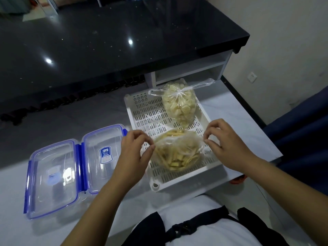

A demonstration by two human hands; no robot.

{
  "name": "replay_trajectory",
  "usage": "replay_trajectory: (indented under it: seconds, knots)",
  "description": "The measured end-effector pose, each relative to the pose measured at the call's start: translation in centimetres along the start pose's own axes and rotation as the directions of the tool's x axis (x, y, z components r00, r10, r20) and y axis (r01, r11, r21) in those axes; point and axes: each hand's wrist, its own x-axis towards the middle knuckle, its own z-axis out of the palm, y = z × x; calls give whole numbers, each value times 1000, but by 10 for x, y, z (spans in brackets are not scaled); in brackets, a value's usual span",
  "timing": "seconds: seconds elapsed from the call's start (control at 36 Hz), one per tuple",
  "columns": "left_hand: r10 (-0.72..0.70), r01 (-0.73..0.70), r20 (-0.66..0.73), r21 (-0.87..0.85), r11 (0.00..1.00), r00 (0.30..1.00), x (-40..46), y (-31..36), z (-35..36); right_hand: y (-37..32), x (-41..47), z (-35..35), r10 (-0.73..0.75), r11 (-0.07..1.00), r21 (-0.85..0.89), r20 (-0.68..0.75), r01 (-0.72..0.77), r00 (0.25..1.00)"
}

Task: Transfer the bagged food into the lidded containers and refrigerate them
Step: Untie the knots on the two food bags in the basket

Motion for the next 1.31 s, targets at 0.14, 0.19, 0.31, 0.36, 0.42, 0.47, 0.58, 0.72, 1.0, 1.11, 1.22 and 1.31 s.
replay_trajectory:
  seconds: [0.14, 0.19, 0.31, 0.36, 0.42, 0.47, 0.58, 0.72, 1.0, 1.11, 1.22, 1.31]
  knots:
    - [-21, 21, 60, 14, 1000, 998, -5, 1, -4, 1, -8, 14, 20, 991, 133, -37, -15, 999]
    - [-30, 31, 94, -4, 1000, 995, -2, 5, -9, -6, -4, 13, 20, 974, 227, 0, -19, 1000]
    - [44, -53, 199, 42, 998, 979, 12, 21, -15, -27, 8, 13, -60, 981, 189, 134, 34, 989]
    - [84, -112, 243, 104, 988, 966, 21, 30, -13, -36, 15, 14, -109, 989, 108, 93, 99, 990]
    - [105, -142, 261, 129, 981, 960, 28, 39, -12, -43, 20, 14, -148, 985, 93, 36, 144, 988]
    - [115, -142, 248, 94, 985, 962, 32, 45, -13, -47, 23, 8, -144, 980, 139, -3, 143, 990]
    - [114, -113, 166, -15, 994, 979, 32, 43, -25, -46, 21, -6, -62, 952, 301, -6, 61, 998]
    - [30, -24, 69, -84, 996, 997, 20, 31, -35, -40, 11, -19, 13, 847, 532, -49, 15, 999]
    - [-144, 88, -88, -463, 882, 986, -2, 32, -43, -30, -1, -41, 262, 762, 643, -194, -79, 945]
    - [-216, 152, -30, -616, 773, 976, 1, 42, -47, -32, -6, -48, 254, 736, 672, -171, -76, 952]
    - [-202, 148, 13, -730, 668, 979, 3, 54, -54, -37, -10, -49, 279, 760, 647, -248, -56, 928]
    - [-175, 124, 23, -796, 593, 984, 2, 59, -60, -39, -10, -49, 318, 778, 625, -304, -64, 898]
